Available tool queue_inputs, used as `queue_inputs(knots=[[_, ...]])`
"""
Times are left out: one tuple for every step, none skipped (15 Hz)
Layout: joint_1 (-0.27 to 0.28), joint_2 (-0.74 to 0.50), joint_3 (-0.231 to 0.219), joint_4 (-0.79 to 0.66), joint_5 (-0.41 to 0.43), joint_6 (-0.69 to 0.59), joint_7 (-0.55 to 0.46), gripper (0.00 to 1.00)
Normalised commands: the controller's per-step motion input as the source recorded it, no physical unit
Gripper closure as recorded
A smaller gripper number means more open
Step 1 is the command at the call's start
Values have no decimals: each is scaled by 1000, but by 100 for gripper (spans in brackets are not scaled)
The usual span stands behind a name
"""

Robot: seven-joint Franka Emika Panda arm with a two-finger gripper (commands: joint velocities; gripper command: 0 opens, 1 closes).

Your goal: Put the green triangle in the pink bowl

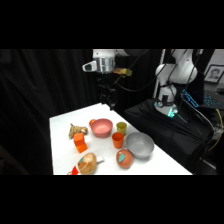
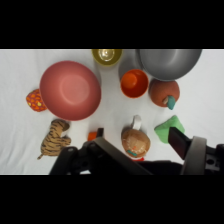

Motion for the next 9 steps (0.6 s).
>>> queue_inputs(knots=[[-2, 33, 23, 47, 19, -9, -17, 0], [12, 62, 37, 75, 16, 21, -7, 0], [26, 105, 52, 119, -6, 49, 5, 0], [57, 177, 83, 202, -32, 69, 3, 0], [76, 210, 100, 244, -77, 84, -9, 0], [100, 246, 119, 299, -99, 66, -33, 0], [105, 266, 121, 329, -123, 60, -26, 0], [111, 304, 124, 369, -152, 49, -47, 0], [107, 322, 115, 391, -143, 25, -91, 0]])
